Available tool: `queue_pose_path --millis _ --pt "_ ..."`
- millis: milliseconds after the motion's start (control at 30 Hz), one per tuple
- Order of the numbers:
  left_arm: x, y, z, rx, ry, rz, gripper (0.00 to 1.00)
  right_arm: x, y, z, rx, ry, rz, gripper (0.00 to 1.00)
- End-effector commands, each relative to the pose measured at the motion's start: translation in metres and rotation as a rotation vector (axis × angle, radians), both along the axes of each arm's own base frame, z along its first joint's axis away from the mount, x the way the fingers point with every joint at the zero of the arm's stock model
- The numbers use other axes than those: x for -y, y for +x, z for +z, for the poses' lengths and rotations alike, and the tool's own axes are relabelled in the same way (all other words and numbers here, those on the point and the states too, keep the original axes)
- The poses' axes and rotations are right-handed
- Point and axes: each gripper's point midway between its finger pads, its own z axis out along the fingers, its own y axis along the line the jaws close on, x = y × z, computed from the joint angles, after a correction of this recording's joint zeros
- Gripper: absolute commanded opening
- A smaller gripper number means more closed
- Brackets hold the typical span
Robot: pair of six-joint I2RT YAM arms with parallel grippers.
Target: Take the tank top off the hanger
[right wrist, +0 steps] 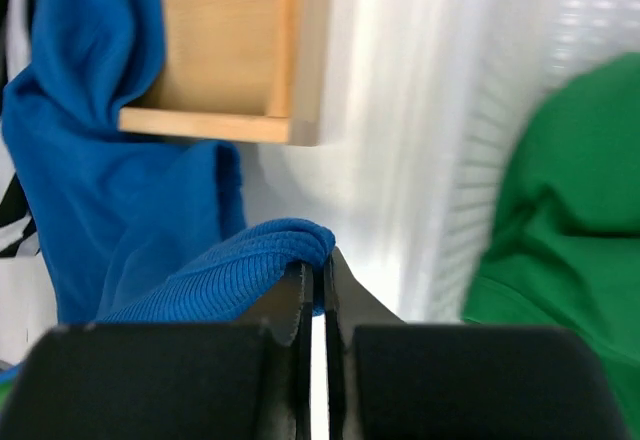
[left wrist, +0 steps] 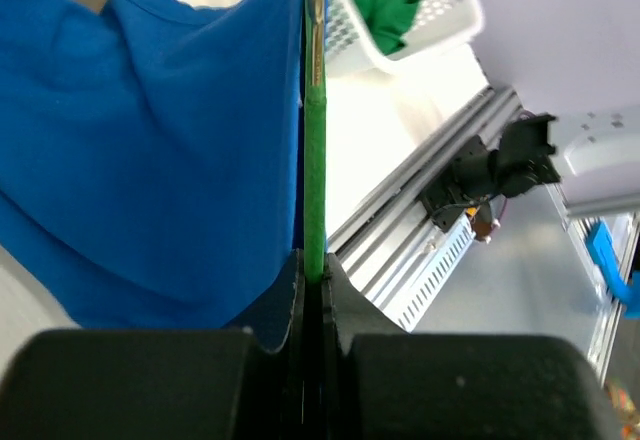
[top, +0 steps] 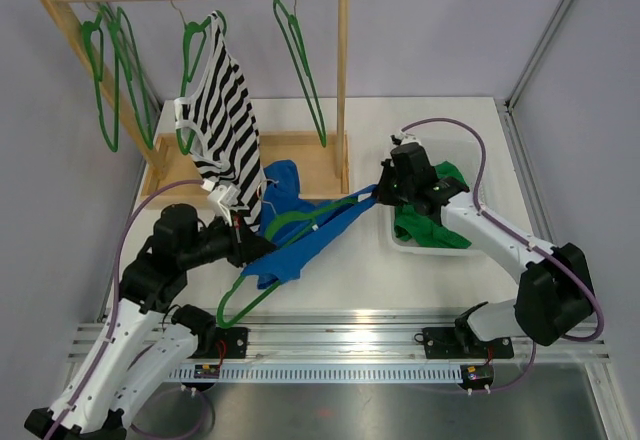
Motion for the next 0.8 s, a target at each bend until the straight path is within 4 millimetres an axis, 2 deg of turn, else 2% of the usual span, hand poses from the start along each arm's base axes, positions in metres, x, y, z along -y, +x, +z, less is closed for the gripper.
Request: queue_pose_path --millis 0,67,100,200,267,300,333,367,400,433,500,533,600,633,700,733,767 --pt "0.008 -0.031 0.042 0.130 -0.060 -0.181 0.00 0.042 0.018 0.027 0.047 -0.056 -0.137 0.00" --pt "0.011 -0.047 0.058 0.172 -0.096 -0.258 0.00 0.044 0.016 0.029 0.024 -0.060 -0.111 0.00" --pt "0.011 -0.049 0.063 0.192 -0.099 -0.275 0.00 0.039 0.017 0.039 0.038 -0.047 -0.082 0.00" --pt "0.009 -0.048 0.084 0.250 -0.116 -0.247 0.00 0.019 0.001 0.057 0.035 0.051 0.036 0.00" --pt "0.008 -0.044 0.109 0.338 -0.154 -0.215 0.00 0.004 -0.013 0.071 0.041 0.132 0.129 0.00" --pt "0.008 -0.046 0.123 0.364 -0.192 -0.201 0.00 0.001 -0.023 0.083 0.064 0.171 0.157 0.00" --pt "0.008 -0.044 0.147 0.465 -0.242 -0.190 0.00 -0.003 -0.029 0.091 0.077 0.204 0.191 0.00" --pt "0.007 -0.046 0.161 0.516 -0.278 -0.181 0.00 -0.013 -0.040 0.105 0.096 0.265 0.262 0.00" --pt "0.005 -0.051 0.176 0.559 -0.328 -0.168 0.00 -0.015 -0.051 0.118 0.121 0.305 0.293 0.00" --pt "-0.001 -0.047 0.204 0.666 -0.387 -0.115 0.00 -0.018 -0.058 0.126 0.133 0.333 0.323 0.00" --pt "-0.006 -0.046 0.231 0.736 -0.453 -0.067 0.00 -0.021 -0.076 0.147 0.161 0.395 0.380 0.00" --pt "-0.012 -0.052 0.259 0.837 -0.505 -0.049 0.00 -0.022 -0.081 0.153 0.170 0.412 0.393 0.00" --pt "-0.013 -0.047 0.281 0.891 -0.550 -0.028 0.00 -0.025 -0.098 0.168 0.185 0.469 0.448 0.00" --pt "-0.020 -0.055 0.306 0.982 -0.594 -0.013 0.00 -0.026 -0.105 0.171 0.185 0.485 0.472 0.00" --pt "-0.024 -0.060 0.329 1.069 -0.623 -0.006 0.00 -0.027 -0.120 0.175 0.177 0.509 0.524 0.00" --pt "-0.029 -0.063 0.349 1.134 -0.656 0.011 0.00 -0.026 -0.123 0.173 0.175 0.507 0.530 0.00" --pt "-0.032 -0.068 0.360 1.179 -0.675 0.017 0.00 -0.024 -0.125 0.167 0.155 0.496 0.522 0.00"
